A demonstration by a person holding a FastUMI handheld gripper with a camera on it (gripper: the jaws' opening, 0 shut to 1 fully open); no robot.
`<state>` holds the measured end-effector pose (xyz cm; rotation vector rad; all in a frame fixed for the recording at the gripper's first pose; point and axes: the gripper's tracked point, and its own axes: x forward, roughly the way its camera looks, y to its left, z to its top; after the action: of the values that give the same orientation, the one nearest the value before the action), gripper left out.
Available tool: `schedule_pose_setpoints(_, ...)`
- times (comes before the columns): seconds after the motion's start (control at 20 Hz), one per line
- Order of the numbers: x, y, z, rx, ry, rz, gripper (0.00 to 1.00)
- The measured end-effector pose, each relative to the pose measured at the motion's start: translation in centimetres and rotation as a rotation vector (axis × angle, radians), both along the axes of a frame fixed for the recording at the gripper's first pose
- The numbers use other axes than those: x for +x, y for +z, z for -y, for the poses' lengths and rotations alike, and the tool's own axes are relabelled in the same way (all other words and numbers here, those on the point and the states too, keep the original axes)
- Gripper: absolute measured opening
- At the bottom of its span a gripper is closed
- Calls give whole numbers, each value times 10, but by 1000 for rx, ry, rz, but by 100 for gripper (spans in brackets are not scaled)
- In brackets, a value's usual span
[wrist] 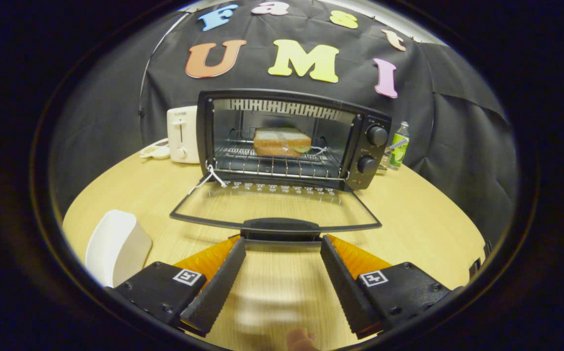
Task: Open the toaster oven, put the food inside, and close the toaster oven door.
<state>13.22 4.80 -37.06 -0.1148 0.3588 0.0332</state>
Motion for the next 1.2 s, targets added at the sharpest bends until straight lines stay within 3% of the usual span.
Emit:
schedule_pose_setpoints(0.1,8,0,8,6,-28,13,100)
schedule_pose_setpoints(0.2,6,-12,11,37,-38,-70,100)
schedule_pose_setpoints(0.35,6,-13,6,146,-2,-89,99)
schedule_pose_setpoints(0.6,4,-9,5,64,-18,-46,98)
schedule_pose_setpoints(1.0,8,-1,5,113,-8,-9,98)
schedule_pose_setpoints(1.2,3,13,5,99,-6,85,98)
